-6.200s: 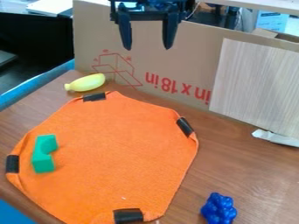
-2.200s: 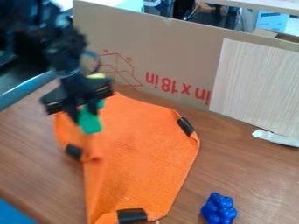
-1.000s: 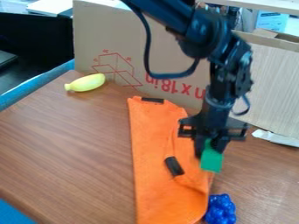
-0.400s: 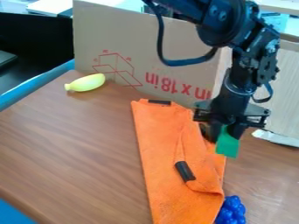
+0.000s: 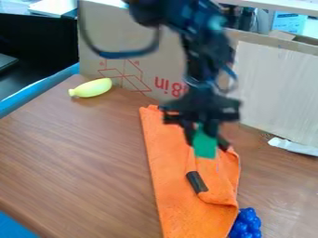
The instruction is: Move the green item to the table
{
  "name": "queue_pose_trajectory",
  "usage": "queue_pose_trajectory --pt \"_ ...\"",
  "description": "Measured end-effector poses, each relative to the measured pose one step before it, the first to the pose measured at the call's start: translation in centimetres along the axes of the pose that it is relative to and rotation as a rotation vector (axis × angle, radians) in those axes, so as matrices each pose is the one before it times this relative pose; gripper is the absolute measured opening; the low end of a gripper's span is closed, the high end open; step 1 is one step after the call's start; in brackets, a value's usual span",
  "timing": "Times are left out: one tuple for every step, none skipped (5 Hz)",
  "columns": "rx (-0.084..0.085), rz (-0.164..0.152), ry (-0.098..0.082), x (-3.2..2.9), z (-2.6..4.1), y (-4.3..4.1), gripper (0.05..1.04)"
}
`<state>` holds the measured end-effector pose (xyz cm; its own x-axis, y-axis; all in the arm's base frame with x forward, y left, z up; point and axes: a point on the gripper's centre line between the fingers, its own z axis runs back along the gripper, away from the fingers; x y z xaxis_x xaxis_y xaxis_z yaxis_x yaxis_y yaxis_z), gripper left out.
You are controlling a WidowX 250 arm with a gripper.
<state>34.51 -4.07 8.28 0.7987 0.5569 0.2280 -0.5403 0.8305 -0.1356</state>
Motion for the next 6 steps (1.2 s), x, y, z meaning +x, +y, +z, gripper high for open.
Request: queue_pose_trajectory --pt "-0.0632 -0.0052 0.0603 -0.359 0.302 -1.067 0.321" --pt "-0.0003 -0.0313 0.0141 0.472 -1.292 -2.082 0.321" --pt "0.0260 -0.0374 0.0409 0.062 -2.792 -2.393 0.321" --pt "0.0183 -0.0170 -0.0066 0.843 -1.818 -1.770 0.321" --pt "0.0157 -0.0075 0.0109 -0.344 -1.782 -0.790 0.321" --pt "0.0010 -0.0181 0.0054 -0.539 -1.198 -0.470 0.321"
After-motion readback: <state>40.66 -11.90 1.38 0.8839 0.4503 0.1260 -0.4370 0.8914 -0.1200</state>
